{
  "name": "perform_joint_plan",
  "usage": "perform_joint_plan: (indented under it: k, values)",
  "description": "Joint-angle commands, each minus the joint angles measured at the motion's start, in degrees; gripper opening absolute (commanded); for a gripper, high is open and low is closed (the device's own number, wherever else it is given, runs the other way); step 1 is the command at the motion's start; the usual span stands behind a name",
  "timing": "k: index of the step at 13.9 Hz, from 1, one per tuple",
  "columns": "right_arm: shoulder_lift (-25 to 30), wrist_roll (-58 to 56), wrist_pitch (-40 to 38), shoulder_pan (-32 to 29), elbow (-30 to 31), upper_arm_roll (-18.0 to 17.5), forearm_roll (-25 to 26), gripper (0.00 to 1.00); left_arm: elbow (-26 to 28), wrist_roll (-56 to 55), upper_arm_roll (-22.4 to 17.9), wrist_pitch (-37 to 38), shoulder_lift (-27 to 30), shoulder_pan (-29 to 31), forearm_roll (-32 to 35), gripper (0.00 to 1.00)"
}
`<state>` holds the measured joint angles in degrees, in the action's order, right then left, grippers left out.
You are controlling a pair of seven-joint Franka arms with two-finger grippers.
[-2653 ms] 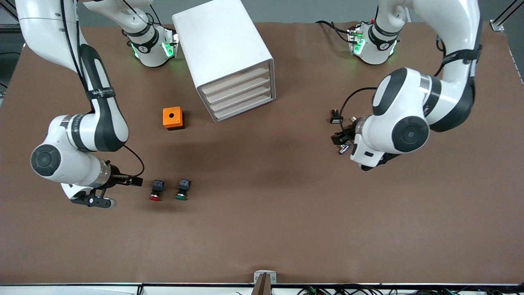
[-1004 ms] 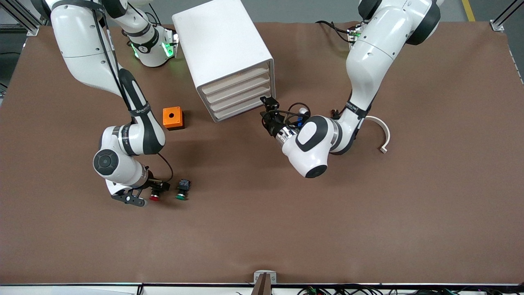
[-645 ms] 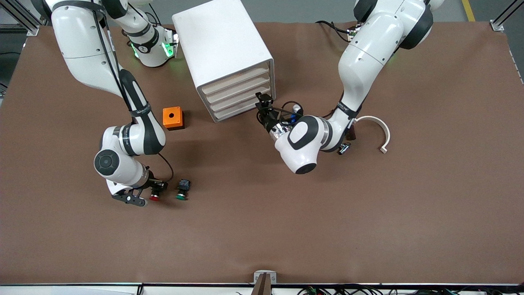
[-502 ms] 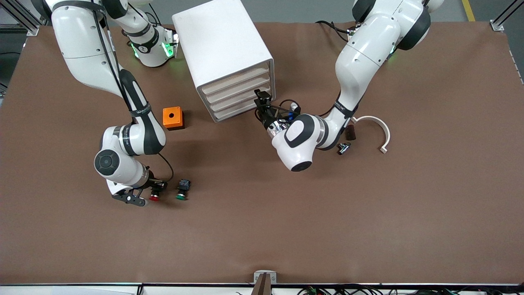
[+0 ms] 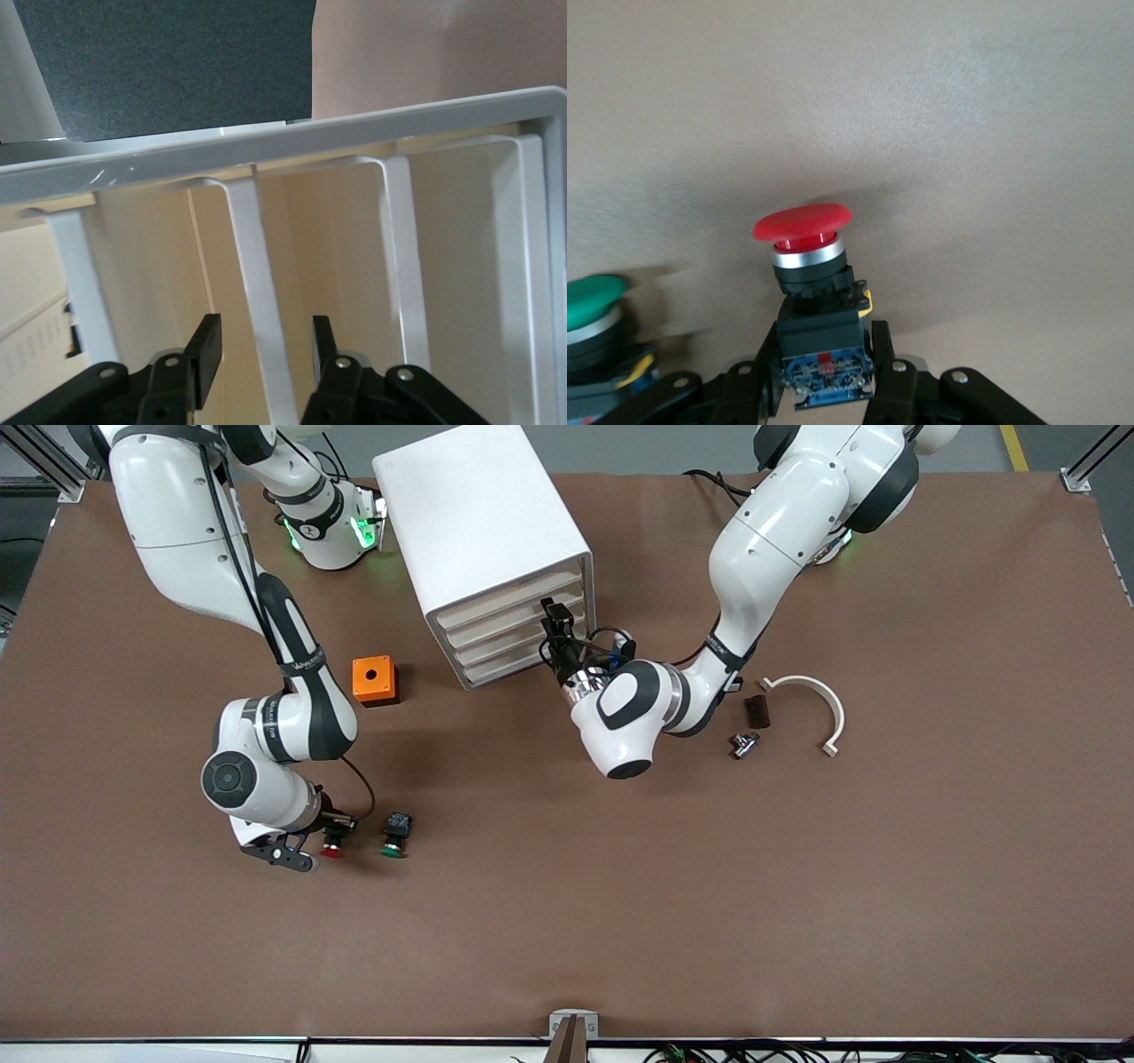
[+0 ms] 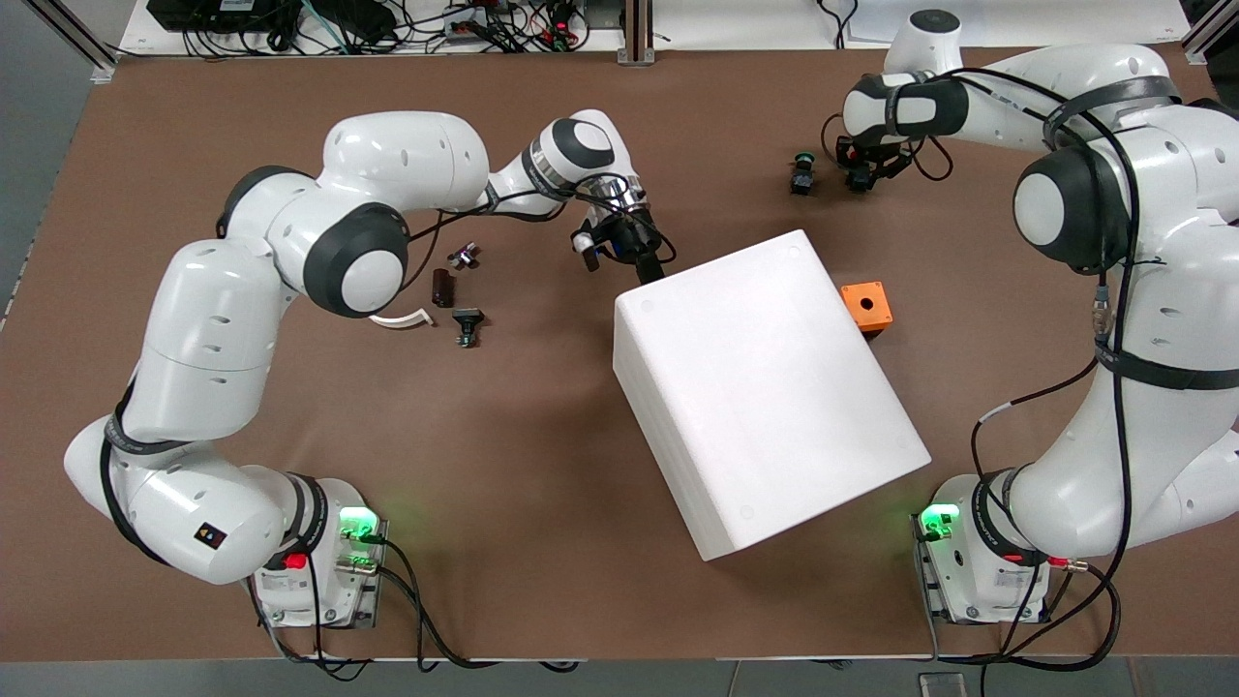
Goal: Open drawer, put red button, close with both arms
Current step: 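Grasp the red button with the right gripper while the left gripper grips the drawer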
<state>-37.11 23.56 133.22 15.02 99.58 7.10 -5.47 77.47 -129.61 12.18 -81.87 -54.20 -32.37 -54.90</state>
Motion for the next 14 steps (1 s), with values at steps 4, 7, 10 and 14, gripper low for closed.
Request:
perform_joint_plan:
  k: [4, 7, 10, 14]
  values:
    - [7.66, 2.54, -9.81, 0.45, -0.96, 0.2, -0.69, 0.0, 0.4, -0.99, 0.21, 0.66, -0.64, -1.73, -1.26, 0.37]
    - [10.38, 3.77, -12.8, 0.53, -0.79, 0.2, -2.35, 0.0, 0.49, -0.99, 0.21, 2.24, -0.73, -2.61, -1.26, 0.27]
    - [13.54, 7.89, -15.61, 1.58, -0.79, 0.11, -2.71, 0.0, 0.4, -0.73, 0.21, 2.24, -0.9, -2.7, -1.18, 0.15]
    - [16.89, 15.79, -18.25, 4.84, -0.87, 0.11, -5.07, 0.0, 0.31, -0.73, 0.04, 2.24, -1.08, -2.0, -1.26, 0.08]
